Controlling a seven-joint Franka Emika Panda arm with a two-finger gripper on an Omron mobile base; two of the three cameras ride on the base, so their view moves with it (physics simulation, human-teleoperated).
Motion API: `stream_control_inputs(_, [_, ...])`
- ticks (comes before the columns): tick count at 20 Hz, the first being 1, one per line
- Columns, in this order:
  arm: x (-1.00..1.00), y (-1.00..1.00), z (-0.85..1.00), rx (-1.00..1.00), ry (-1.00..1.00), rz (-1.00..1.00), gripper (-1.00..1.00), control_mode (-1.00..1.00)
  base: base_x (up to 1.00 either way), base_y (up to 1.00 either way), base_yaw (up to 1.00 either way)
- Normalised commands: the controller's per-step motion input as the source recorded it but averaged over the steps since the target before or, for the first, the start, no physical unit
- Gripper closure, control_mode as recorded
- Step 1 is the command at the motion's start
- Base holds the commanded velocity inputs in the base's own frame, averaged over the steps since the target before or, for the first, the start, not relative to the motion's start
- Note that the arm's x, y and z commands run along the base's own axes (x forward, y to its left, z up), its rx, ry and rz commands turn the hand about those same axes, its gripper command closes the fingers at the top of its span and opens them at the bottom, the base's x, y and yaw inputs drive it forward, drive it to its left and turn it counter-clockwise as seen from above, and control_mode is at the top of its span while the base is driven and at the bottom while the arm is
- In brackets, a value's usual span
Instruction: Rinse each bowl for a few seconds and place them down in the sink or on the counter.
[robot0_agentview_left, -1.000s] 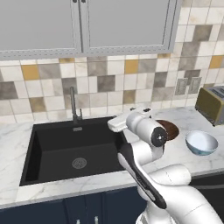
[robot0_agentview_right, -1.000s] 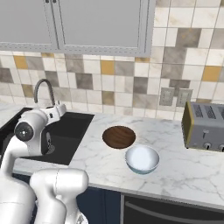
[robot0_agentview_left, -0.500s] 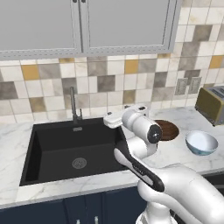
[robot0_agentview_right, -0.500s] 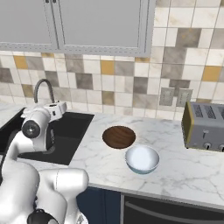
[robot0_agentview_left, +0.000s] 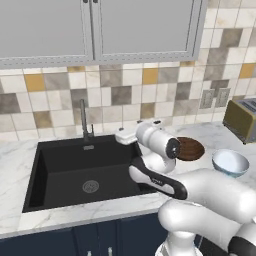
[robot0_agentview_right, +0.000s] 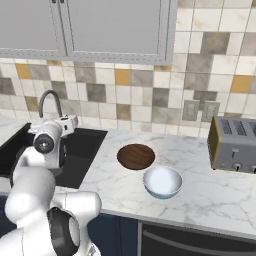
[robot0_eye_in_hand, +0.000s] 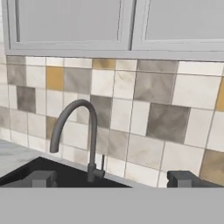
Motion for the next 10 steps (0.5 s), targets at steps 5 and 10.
stream_control_inputs(5, [0.35, 0.12, -0.20, 0.00, 0.03, 0.05, -1.00, -1.00, 0.00, 0.00, 0.00])
stream_control_inputs(10, [0.26, 0.11, -0.26, 0.00, 0.04, 0.05, -1.00, -1.00, 0.00, 0.00, 0.00])
